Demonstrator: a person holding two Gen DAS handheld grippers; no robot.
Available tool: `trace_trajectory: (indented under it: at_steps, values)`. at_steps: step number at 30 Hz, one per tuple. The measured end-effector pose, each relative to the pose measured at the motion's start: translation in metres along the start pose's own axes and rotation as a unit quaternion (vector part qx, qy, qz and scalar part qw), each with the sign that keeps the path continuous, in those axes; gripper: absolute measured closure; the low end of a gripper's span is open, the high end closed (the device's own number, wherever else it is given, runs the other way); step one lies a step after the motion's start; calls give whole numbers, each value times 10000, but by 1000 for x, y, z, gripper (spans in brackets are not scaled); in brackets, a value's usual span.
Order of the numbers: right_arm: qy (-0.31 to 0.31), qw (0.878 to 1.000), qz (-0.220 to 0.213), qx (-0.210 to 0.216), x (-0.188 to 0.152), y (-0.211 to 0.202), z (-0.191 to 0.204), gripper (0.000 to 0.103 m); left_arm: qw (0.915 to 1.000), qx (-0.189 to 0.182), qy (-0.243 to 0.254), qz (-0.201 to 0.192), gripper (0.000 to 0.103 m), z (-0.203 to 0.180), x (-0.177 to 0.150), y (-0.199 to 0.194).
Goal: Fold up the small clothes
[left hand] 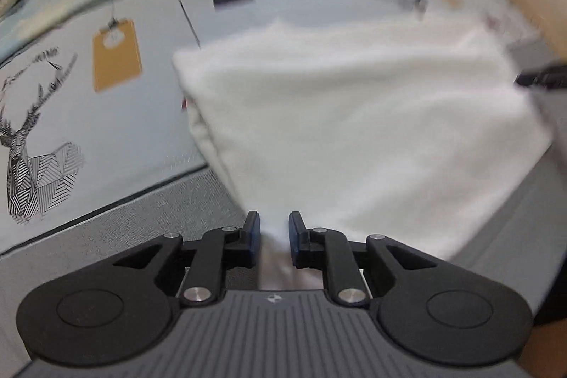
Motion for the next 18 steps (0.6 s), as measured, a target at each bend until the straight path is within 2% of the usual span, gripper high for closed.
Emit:
trace_trajectory:
  at_steps: [2,3,4,5,6,7,8,9,10,11,13,16,18]
  values:
    - [213,9991,-224,281,2,-18,1,71,9989,-398,-160,-197,85,-5,-5,-12]
    - [215,9984,-312,415,2,-25,4,71,9987,-483,-189,-4,85,-7,-13,-5]
    - [149,9981,-328,508,0,-30,8,71,9985,-349,-96,404,85,-8,-28,10]
    - [52,9986,-170,491,-7,-28,10,69,9969,-72,153,764,84,-11,-45,24]
    - [-27,9992,97,382,-17,-20,9,69,9946,149,431,934,82,-14,-56,30]
    - [-126,9988,436,187,-33,-10,7,68,9946,245,601,815,82,-18,-58,27]
    - [-233,9972,706,-12,-46,-2,4,65,9957,234,499,741,80,-18,-57,20]
    - [-277,9965,785,-88,-53,0,1,64,9974,183,276,639,79,-15,-54,13]
    - [-252,9970,735,-56,-56,-2,0,63,9987,128,73,497,72,-11,-52,6]
    - [-169,9978,643,38,-57,-8,-1,62,9994,67,-122,303,58,-8,-50,-1]
    - [16,9985,506,186,-59,-16,-4,59,9994,70,-312,125,35,-6,-47,-8]
    - [54,9976,651,218,-71,-13,-3,48,9993,17,-261,259,33,-11,-57,0]
    - [-121,9961,848,217,-81,-4,1,48,9986,43,-320,423,33,-8,-64,14]
Point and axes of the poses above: each gripper's, at about its wrist camera, not at the fingertips, and y roughly the way its jaws point, z to its left, x to its top, the point moved 10 cm from there along y, roughly the way its jaws point, and after that the axes turned 10 degrees about z, right-handed, at the moved point
